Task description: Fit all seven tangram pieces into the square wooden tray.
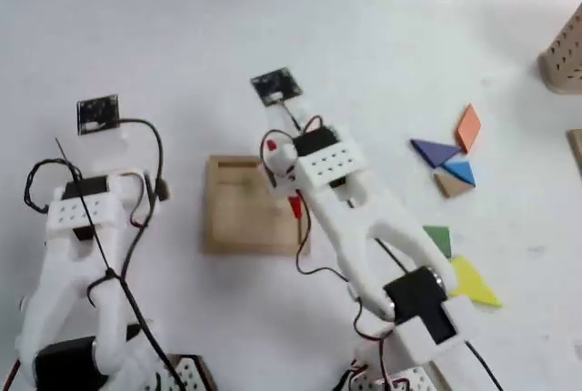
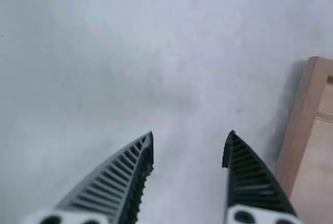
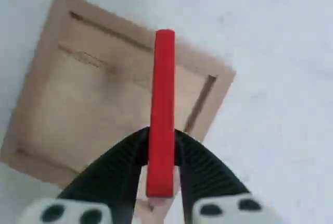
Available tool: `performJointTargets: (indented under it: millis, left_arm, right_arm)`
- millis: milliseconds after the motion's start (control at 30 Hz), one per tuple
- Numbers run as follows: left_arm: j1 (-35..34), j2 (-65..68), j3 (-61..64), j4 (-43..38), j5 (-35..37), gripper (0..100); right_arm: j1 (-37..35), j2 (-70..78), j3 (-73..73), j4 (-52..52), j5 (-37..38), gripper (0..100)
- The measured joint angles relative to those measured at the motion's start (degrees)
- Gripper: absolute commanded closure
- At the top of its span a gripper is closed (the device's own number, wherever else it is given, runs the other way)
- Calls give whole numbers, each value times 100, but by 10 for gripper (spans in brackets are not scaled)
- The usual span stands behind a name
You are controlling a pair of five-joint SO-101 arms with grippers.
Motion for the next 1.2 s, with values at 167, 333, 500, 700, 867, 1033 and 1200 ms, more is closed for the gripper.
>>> performJointTargets:
  millis: [167, 333, 500, 700, 867, 1033, 1200]
  left_arm:
    - [0, 0, 0, 0, 0, 775]
    - [0, 0, 0, 0, 0, 775]
    - [0, 0, 0, 0, 0, 775]
    - [0, 0, 0, 0, 18, 778]
    - [114, 0, 0, 18, 35, 778]
    - [686, 0, 0, 202, -325, 779]
    - [1266, 0, 0, 325, -492, 791]
  right_arm:
    - [-387, 378, -9, -62, 193, 796]
    - [-879, 580, -404, 360, 712, 680]
    - [-1064, 615, -914, 993, 1011, 676]
    - [-580, 79, -1486, 2048, 1064, 676]
    - [97, -668, -1459, 2708, 1064, 726]
    - [1160, -809, -484, 2347, 1081, 998]
    - [1969, -809, 615, 1749, 1196, 976]
